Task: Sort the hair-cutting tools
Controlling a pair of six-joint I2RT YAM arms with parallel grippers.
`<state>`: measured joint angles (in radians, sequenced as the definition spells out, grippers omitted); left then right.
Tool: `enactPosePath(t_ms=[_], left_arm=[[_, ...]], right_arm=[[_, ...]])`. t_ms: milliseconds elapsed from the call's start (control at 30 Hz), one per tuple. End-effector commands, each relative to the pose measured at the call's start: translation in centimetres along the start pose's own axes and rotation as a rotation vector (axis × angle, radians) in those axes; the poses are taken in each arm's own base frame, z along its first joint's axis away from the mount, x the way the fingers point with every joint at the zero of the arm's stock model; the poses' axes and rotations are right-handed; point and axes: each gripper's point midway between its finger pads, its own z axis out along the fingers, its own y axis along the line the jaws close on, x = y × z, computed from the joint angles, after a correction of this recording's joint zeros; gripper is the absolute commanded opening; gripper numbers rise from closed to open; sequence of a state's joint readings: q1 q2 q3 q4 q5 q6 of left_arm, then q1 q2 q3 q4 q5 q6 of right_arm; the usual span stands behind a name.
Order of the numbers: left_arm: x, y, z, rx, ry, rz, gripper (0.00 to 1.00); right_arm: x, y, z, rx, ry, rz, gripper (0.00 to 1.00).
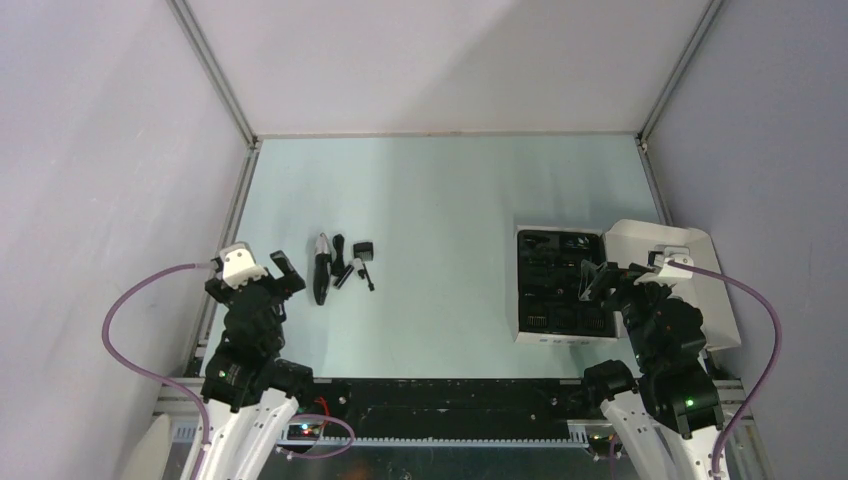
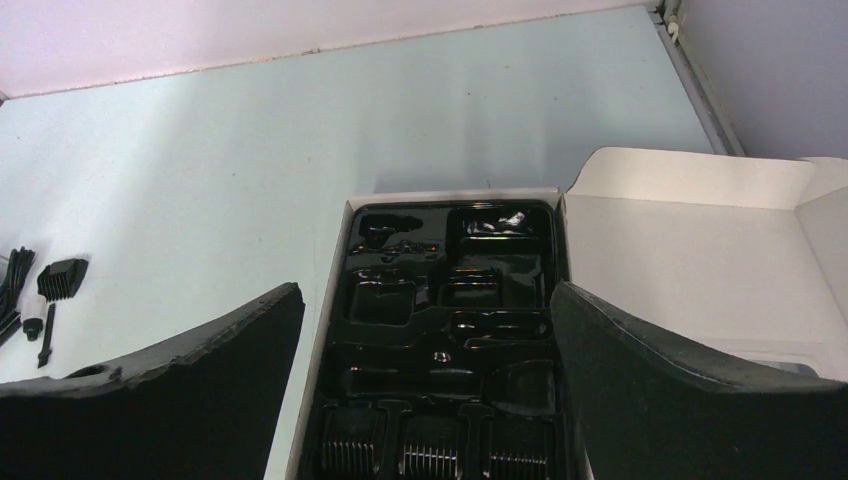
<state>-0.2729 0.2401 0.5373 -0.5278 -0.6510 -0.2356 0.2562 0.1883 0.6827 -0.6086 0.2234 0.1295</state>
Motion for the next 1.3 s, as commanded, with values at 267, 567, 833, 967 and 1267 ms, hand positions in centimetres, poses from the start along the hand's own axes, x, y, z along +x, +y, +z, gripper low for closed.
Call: enactPosePath(t_ms=[267,567,833,967,1267], left_arm=[[-0.2,0.2,0.2,-0.017,-0.005,0.013,1.0],[-0.5,-1.1,0.2,0.041,0.027,0.025,1.0],[0.5,-4.7,1.9,0.132,0.194,0.118,1.0],[2.0,-7.0,3.3,0.156,0.337,0.141,1.0],[6.4,-11.0,7.2,0.15,0.59,0.195,1.0]], right_arm=[[-0.8,0.2,-0.1,-0.01,-0.038,0.009,0.99],[-0.3,0.5,0.3,-0.018,-0.025,0.026,0.99],[0.0,0.8,0.5,-0.034,-0.007,0.029,0.99],[0.2,0.8,0.7,-0.029,0.004,0.024,0.99],[0.4,0.4,1.0,-0.006,0.015,0.013,0.99]])
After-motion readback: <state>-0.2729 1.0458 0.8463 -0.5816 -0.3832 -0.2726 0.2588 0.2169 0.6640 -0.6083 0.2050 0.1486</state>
